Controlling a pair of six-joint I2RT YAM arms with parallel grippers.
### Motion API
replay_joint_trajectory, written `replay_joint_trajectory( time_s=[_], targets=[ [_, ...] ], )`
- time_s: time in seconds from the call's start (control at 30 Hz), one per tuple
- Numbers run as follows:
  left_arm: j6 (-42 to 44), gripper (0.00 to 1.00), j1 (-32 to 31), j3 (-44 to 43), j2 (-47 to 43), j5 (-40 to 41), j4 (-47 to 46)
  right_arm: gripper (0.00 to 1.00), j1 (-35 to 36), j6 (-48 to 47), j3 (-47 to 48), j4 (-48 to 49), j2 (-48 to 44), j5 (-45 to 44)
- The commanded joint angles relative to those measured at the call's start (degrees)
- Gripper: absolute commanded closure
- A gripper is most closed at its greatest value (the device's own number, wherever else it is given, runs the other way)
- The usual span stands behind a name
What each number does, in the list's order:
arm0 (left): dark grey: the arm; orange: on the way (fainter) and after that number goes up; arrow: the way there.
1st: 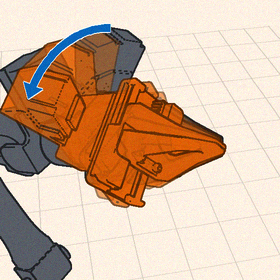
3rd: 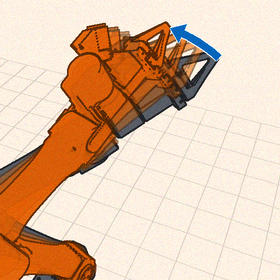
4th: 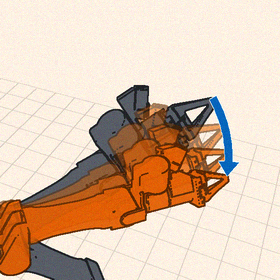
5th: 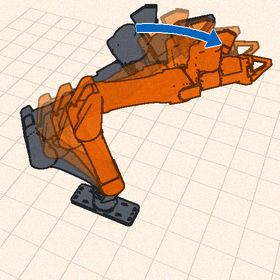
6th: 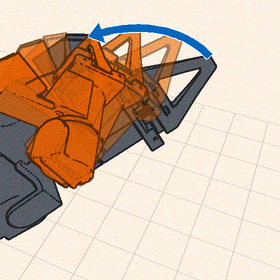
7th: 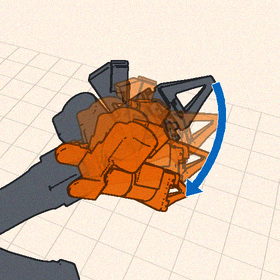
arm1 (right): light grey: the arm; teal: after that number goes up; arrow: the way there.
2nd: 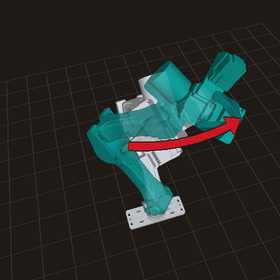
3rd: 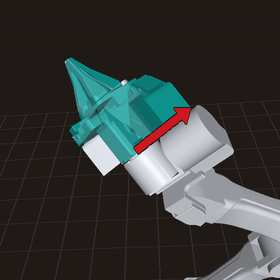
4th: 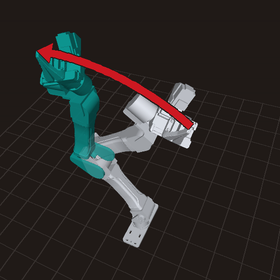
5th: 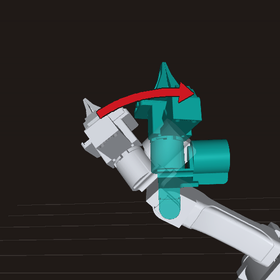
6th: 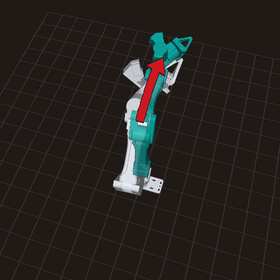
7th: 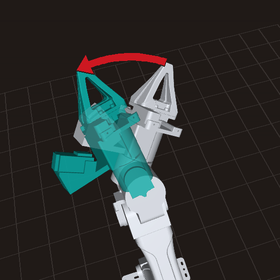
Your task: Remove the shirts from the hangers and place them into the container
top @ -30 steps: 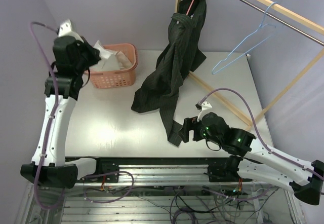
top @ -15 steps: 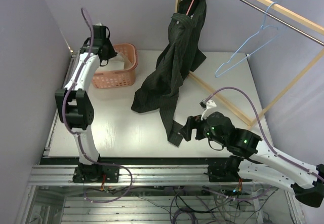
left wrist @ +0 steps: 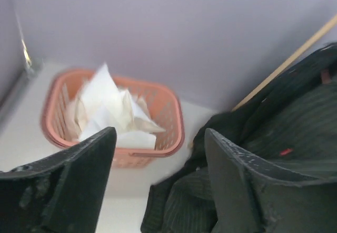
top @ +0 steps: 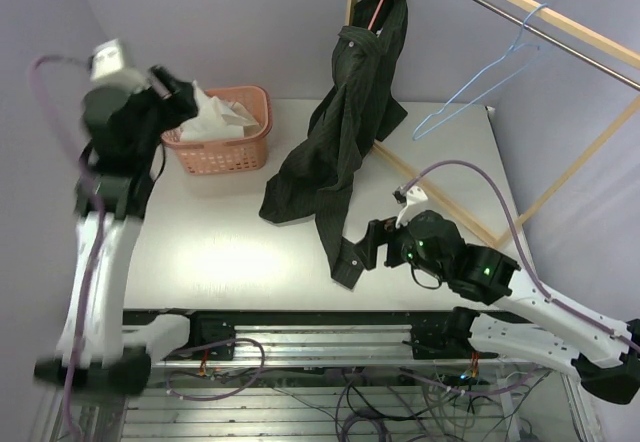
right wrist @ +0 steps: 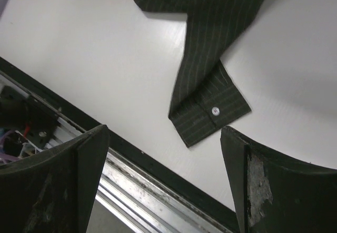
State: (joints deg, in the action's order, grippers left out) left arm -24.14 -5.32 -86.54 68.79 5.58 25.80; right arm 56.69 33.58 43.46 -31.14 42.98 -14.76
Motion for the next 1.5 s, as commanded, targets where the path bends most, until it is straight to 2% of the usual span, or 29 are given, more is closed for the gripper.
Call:
replay_joint_trajectory(
  time_s=[0.0,0.07,0.13,0.23,0.37,0.4,0.47,0.53,0.6,0.77,0.87,1.0,1.13,1.27,1.47],
  targets=[
    [4.72,0.28,0.24,10.65,-15.95,4.93,-0.62,0.13,0.01,-5.40,9.40,3.02,3.95,-0.04],
    [6.30,0.36,0.27,16.03,-22.46,6.68,1.51,0.14,0.06,-8.21,16.84,2.16,7.83,-1.37],
    [7.78,0.39,0.25,21.97,-27.96,9.33,3.71,0.14,0.05,-11.94,24.98,1.00,13.56,-2.36],
    [7.83,0.39,0.20,27.34,-33.52,12.21,6.99,0.14,0.03,-17.21,37.91,-0.88,22.09,-6.11],
    [6.75,0.38,0.22,32.07,-38.56,17.41,9.22,0.10,-1.08,-20.41,53.86,-2.86,33.13,-15.89],
    [6.71,0.39,0.29,33.45,-40.16,18.74,9.01,0.10,-2.74,-20.31,58.08,-3.93,36.14,-16.85],
    [6.97,0.39,0.23,35.88,-43.33,20.48,7.93,0.11,-8.90,-18.63,67.43,-6.92,41.68,-12.68],
    [6.48,0.39,0.24,37.45,-45.86,21.04,7.61,0.13,-16.12,-17.17,72.64,-8.01,46.00,-5.97],
    [6.45,0.40,0.23,37.66,-47.21,20.52,7.56,0.16,-20.71,-16.73,76.99,-8.44,49.55,-4.18],
    [5.64,0.41,0.23,37.79,-46.79,20.89,8.28,0.22,-26.33,-17.25,83.38,-7.04,55.66,4.59],
    [5.70,0.42,0.27,37.48,-45.91,20.68,8.53,0.22,-27.72,-16.74,82.88,-4.28,55.47,8.34],
    [5.44,0.42,0.28,37.42,-46.52,21.25,9.04,0.22,-28.19,-14.96,81.22,-1.02,54.08,9.94],
    [5.25,0.43,0.22,37.54,-47.22,21.65,9.17,0.24,-28.20,-14.62,85.85,-3.86,57.64,11.27],
    [5.27,0.44,0.22,37.49,-46.89,21.42,9.21,0.27,-28.16,-13.03,84.38,-2.66,58.15,11.81],
    [5.33,0.44,0.22,37.60,-46.45,21.36,9.10,0.30,-28.13,-12.98,87.55,-5.33,62.89,11.21]
  ],
)
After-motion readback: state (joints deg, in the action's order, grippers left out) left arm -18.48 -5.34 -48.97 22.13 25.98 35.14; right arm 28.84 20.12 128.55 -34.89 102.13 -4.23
